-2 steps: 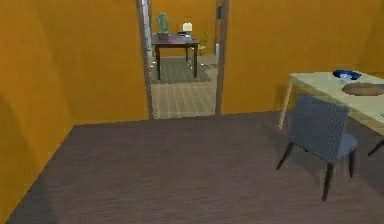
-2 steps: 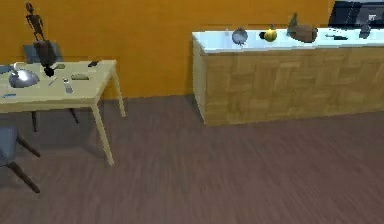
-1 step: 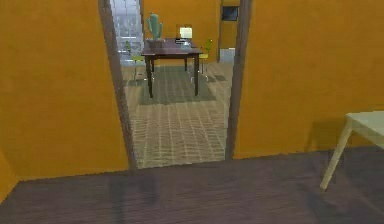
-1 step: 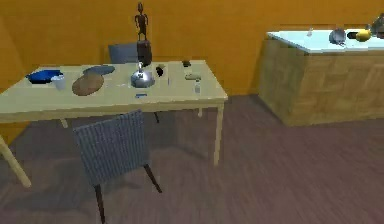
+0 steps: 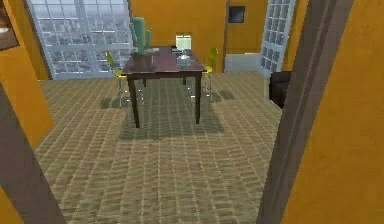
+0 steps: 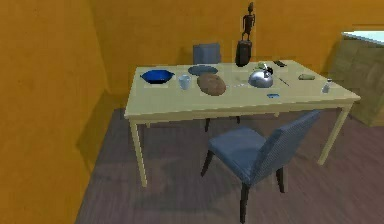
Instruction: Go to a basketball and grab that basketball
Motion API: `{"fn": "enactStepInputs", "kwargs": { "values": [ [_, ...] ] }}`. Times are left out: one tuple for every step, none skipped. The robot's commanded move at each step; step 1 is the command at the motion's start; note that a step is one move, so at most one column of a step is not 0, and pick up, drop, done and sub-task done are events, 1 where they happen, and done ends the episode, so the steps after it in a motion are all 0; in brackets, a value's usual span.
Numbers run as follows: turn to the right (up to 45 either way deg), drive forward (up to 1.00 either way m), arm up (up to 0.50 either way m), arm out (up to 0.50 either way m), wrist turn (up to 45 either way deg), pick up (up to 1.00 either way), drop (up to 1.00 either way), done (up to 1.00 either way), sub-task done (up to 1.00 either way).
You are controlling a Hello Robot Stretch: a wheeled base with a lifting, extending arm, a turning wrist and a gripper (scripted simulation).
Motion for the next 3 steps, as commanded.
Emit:
{"fn": "enactStepInputs", "kwargs": {
  "values": [
    [-3.0, 0.0, 0.0, 0.0, 0.0, 0.0, 0.0, 0.0, 0.0],
    [0.0, 0.8, 0.0, 0.0, 0.0, 0.0, 0.0, 0.0, 0.0],
    [24.0, 0.0, 0.0, 0.0, 0.0, 0.0, 0.0, 0.0, 0.0]
  ]
}}
